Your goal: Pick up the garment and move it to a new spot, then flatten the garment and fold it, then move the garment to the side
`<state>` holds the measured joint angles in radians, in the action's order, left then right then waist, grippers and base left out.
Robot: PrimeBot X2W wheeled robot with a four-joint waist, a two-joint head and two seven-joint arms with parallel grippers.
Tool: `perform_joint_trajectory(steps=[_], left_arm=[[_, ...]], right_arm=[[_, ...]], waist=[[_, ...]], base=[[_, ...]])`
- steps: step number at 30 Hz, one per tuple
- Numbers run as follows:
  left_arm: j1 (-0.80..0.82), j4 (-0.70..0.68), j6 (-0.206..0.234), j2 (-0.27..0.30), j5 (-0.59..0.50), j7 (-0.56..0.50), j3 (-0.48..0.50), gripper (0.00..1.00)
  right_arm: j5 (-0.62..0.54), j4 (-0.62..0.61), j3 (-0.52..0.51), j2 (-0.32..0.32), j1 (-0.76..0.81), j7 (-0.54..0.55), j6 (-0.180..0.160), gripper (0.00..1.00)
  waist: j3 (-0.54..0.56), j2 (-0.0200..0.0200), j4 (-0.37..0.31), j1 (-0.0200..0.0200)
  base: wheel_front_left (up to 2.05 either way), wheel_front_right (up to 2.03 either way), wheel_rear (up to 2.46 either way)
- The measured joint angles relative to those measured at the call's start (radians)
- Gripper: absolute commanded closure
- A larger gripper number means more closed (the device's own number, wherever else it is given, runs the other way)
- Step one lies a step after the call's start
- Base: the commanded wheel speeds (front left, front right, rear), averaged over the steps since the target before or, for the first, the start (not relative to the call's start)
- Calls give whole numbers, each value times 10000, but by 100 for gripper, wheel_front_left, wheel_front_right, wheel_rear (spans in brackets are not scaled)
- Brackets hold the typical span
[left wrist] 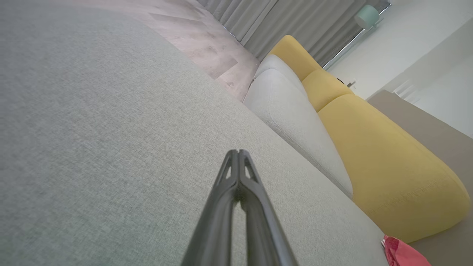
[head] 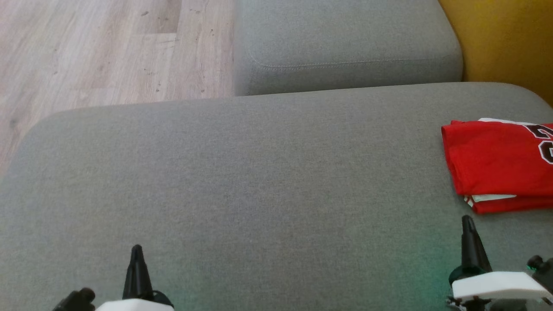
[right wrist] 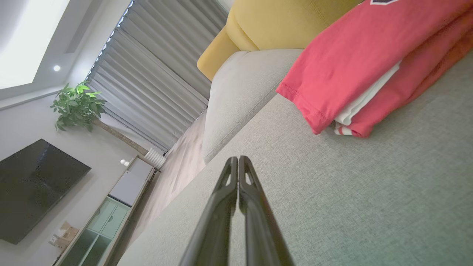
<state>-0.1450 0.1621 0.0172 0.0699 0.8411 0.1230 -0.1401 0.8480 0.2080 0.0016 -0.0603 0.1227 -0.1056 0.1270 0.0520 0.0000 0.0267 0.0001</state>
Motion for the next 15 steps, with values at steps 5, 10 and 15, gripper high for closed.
perform_joint_trajectory(steps=[5, 10, 15], left_arm=[[166, 96, -96, 13, 598, -176, 123, 100], [310, 169, -211, 15, 1185, -311, 198, 100], [431, 251, -278, 17, 1766, -441, 374, 100]], right_arm=[[570, 35, -58, 0, -119, 107, 0, 100], [1147, 104, -121, 0, -162, 249, 0, 100], [1707, 153, -186, 0, -356, 368, 0, 100]], waist=[[-40, 0, -19, 0], [-82, 0, -39, 0], [-122, 0, -59, 0]], base=[[0, 0, 0], [0, 0, 0], [0, 0, 0]])
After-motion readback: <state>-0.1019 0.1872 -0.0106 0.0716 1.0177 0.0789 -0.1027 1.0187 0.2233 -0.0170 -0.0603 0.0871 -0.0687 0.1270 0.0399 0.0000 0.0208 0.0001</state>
